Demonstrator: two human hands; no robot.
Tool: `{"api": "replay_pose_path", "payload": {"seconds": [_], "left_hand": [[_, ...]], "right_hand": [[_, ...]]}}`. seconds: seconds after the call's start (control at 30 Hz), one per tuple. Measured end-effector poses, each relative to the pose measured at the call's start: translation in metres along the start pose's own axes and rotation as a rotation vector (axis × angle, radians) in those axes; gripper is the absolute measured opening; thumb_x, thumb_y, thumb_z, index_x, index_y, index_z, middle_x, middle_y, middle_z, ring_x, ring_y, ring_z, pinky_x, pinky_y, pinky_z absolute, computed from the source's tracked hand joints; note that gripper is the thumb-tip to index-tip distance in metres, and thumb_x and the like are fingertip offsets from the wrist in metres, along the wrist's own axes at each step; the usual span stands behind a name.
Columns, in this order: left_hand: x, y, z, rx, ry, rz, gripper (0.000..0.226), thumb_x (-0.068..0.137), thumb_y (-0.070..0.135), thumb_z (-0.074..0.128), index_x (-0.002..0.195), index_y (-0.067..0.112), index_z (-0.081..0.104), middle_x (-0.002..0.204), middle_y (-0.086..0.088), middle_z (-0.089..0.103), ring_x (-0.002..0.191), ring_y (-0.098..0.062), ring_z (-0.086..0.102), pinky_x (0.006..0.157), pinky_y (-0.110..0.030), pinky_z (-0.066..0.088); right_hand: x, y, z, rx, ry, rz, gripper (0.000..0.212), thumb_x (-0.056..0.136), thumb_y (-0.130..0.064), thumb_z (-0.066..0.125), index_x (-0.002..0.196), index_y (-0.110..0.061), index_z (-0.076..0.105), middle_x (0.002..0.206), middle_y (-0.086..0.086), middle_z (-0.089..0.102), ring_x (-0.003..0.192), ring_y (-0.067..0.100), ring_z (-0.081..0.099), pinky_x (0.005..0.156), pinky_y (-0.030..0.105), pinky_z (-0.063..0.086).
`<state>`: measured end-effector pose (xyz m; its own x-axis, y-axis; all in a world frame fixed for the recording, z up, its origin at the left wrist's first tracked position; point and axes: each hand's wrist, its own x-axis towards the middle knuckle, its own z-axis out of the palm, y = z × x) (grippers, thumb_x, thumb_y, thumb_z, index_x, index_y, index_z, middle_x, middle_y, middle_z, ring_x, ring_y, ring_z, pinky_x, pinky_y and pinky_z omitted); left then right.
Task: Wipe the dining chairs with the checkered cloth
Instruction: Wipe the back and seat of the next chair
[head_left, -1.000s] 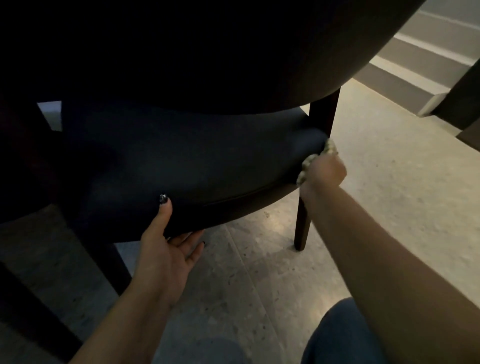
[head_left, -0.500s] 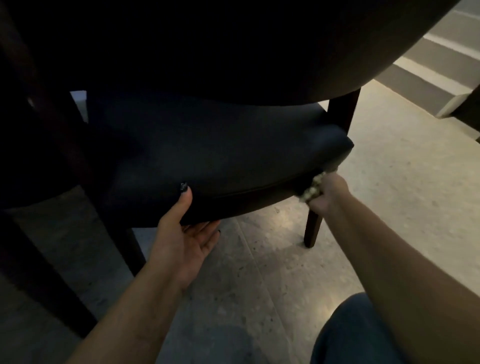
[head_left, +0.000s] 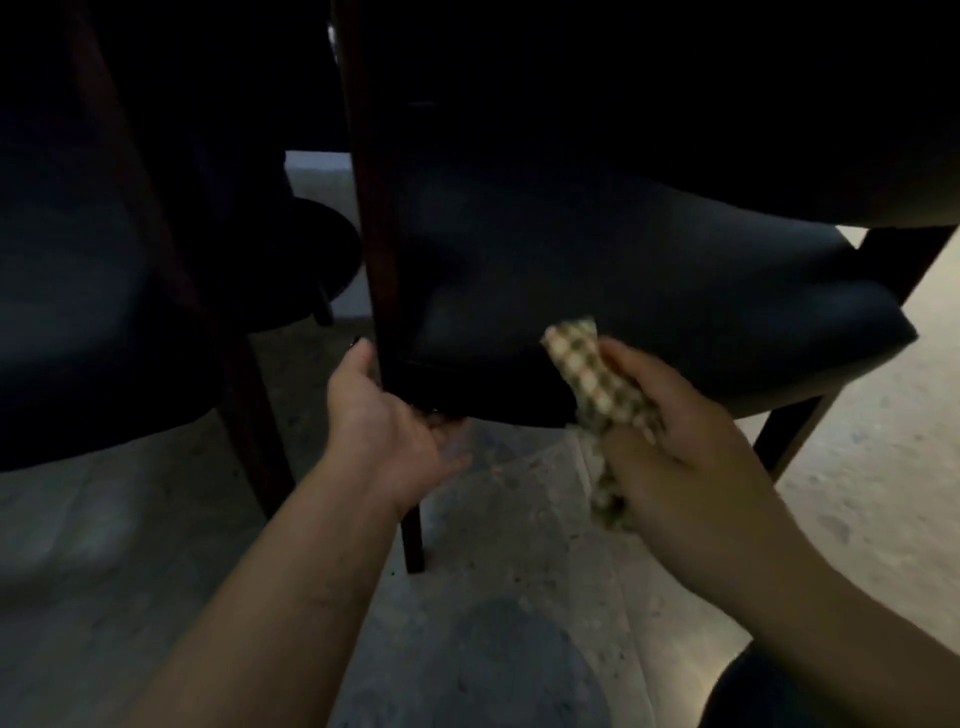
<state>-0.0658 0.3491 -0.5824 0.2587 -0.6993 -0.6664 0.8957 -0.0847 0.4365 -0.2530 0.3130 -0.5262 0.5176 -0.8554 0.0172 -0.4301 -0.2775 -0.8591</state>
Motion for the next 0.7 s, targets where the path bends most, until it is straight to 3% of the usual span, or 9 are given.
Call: {"api": "replay_pose_path", "payload": {"seconds": [0.03,0.1,0.17,0.23,0.33,0.47,0.53,0.6,0.7], "left_hand": [[-0.001,0.005,-0.003,-0.012,0.036,-0.018,0.081,0.090,0.067,0.028,0.139,0.005,0.044,0.131,-0.024,0.055,0.121,-0.036,0.050,0.113,-0.062,0.013],[-0.001,0.013,-0.008,-0.030,0.075,-0.046,0.084,0.092,0.065,0.024,0.140,-0.002,0.041,0.138,-0.027,0.048,0.132,-0.037,0.042,0.114,-0.059,0.018],[-0.003,0.014,-0.009,-0.066,0.059,-0.033,0.078,0.092,0.064,0.026,0.132,0.003,0.054,0.130,-0.025,0.057,0.125,-0.037,0.050,0.107,-0.057,0.031],[-0.004,0.009,-0.009,-0.149,0.027,-0.014,0.071,0.090,0.064,0.032,0.118,0.007,0.064,0.117,-0.022,0.066,0.112,-0.038,0.058,0.098,-0.055,0.041],[-0.003,0.004,-0.012,-0.200,0.043,-0.010,0.078,0.085,0.070,0.035,0.122,0.006,0.059,0.119,-0.023,0.063,0.115,-0.039,0.056,0.104,-0.054,0.038],[0.003,0.003,-0.016,-0.152,0.080,-0.042,0.086,0.085,0.071,0.036,0.124,-0.004,0.054,0.118,-0.025,0.062,0.112,-0.036,0.057,0.094,-0.047,0.044],[0.007,0.002,-0.016,-0.077,0.112,-0.037,0.082,0.087,0.067,0.038,0.127,-0.004,0.053,0.121,-0.023,0.061,0.119,-0.032,0.054,0.103,-0.045,0.037],[0.010,0.002,-0.016,0.011,0.122,-0.007,0.072,0.090,0.063,0.037,0.121,0.001,0.058,0.116,-0.019,0.063,0.119,-0.028,0.053,0.105,-0.044,0.033],[0.012,0.005,-0.016,0.069,0.091,-0.001,0.061,0.091,0.061,0.037,0.106,0.011,0.069,0.097,-0.015,0.074,0.105,-0.026,0.062,0.086,-0.041,0.044]], "right_hand": [[0.009,-0.003,0.011,-0.148,0.053,-0.209,0.052,0.090,-0.019,0.041,0.140,-0.034,0.042,0.136,-0.011,0.051,0.110,-0.012,0.049,0.084,0.000,0.041],[0.033,-0.003,0.039,-0.471,0.084,-0.591,0.052,0.089,-0.002,0.043,0.140,-0.008,0.045,0.148,0.017,0.037,0.139,0.020,0.031,0.112,0.027,0.033],[0.058,-0.001,0.065,-0.759,-0.016,-0.904,0.038,0.096,-0.002,0.041,0.132,0.002,0.052,0.141,0.027,0.043,0.138,0.041,0.029,0.114,0.051,0.025],[0.082,-0.001,0.085,-1.053,-0.170,-1.114,0.039,0.101,-0.012,0.034,0.133,0.000,0.052,0.143,0.022,0.044,0.141,0.039,0.024,0.117,0.050,0.019],[0.097,0.000,0.100,-1.261,-0.257,-1.201,0.042,0.098,-0.014,0.029,0.121,-0.007,0.064,0.130,0.013,0.058,0.139,0.035,0.031,0.116,0.047,0.022],[0.087,0.031,0.068,-1.486,-0.403,-1.384,0.023,0.086,-0.023,0.062,0.103,-0.014,0.074,0.119,0.008,0.066,0.131,0.031,0.046,0.113,0.043,0.027],[0.084,0.046,0.045,-1.649,-0.519,-1.412,0.029,0.080,-0.023,0.069,0.107,-0.012,0.072,0.124,0.010,0.064,0.132,0.031,0.044,0.113,0.043,0.020],[0.086,0.040,0.045,-1.613,-0.522,-1.411,0.028,0.081,-0.019,0.065,0.107,-0.010,0.071,0.123,0.012,0.064,0.131,0.033,0.045,0.113,0.044,0.023],[0.095,0.017,0.076,-1.464,-0.431,-1.449,0.034,0.088,-0.019,0.047,0.114,-0.013,0.068,0.125,0.011,0.063,0.130,0.032,0.047,0.113,0.043,0.028]]}}
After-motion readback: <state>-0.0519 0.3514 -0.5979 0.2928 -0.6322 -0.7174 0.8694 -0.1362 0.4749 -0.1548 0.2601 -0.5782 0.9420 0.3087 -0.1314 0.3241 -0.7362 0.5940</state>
